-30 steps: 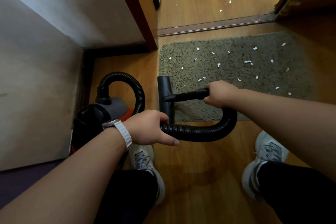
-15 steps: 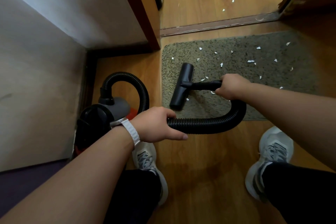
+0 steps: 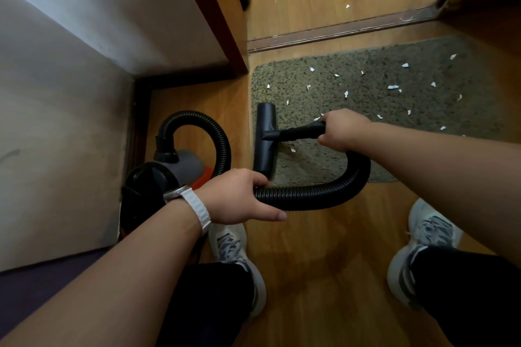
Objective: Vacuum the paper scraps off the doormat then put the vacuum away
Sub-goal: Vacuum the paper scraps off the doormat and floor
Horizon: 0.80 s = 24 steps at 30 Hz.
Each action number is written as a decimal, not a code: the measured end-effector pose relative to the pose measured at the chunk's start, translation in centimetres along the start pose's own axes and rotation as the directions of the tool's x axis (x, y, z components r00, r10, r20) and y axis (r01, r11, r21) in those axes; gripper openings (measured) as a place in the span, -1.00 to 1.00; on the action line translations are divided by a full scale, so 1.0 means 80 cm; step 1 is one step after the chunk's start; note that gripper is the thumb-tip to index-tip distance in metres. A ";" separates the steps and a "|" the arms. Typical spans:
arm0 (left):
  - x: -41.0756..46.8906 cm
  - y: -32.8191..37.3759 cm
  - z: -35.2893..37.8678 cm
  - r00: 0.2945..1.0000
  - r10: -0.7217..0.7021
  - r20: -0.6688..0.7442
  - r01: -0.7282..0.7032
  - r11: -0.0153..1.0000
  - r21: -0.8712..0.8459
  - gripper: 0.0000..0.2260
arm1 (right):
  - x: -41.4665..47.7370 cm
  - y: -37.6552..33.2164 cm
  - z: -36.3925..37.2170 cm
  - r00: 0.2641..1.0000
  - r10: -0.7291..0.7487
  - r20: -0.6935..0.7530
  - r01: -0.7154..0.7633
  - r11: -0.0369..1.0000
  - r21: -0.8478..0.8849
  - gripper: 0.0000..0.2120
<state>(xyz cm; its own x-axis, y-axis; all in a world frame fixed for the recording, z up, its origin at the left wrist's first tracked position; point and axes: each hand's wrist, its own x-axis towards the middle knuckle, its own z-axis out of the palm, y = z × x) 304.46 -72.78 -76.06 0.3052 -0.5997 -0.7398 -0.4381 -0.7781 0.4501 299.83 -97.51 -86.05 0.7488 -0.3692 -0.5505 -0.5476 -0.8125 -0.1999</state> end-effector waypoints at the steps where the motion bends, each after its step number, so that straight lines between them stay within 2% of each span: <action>1: 0.001 0.002 0.000 1.000 0.004 -0.001 -0.004 1.000 -0.003 -0.65 | -0.001 0.005 -0.002 1.000 0.013 -0.002 -0.013 1.000 -0.010 -0.71; 13: 0.013 0.045 0.012 0.999 0.047 -0.018 -0.044 0.992 0.117 -0.67 | -0.038 0.079 -0.006 0.993 0.120 -0.002 -0.120 0.993 -0.010 -0.72; 24: 0.028 0.068 0.017 0.997 0.076 -0.021 -0.072 0.985 0.157 -0.61 | -0.036 0.110 -0.011 0.997 0.046 -0.062 -0.042 0.996 0.074 -0.81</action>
<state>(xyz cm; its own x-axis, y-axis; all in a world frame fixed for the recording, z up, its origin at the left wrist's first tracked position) 301.58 -78.12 -75.97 0.2881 -0.6610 -0.6928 -0.5864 -0.6938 0.4181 293.21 -104.01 -85.52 0.7444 -0.4338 -0.5077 -0.6045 -0.7608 -0.2363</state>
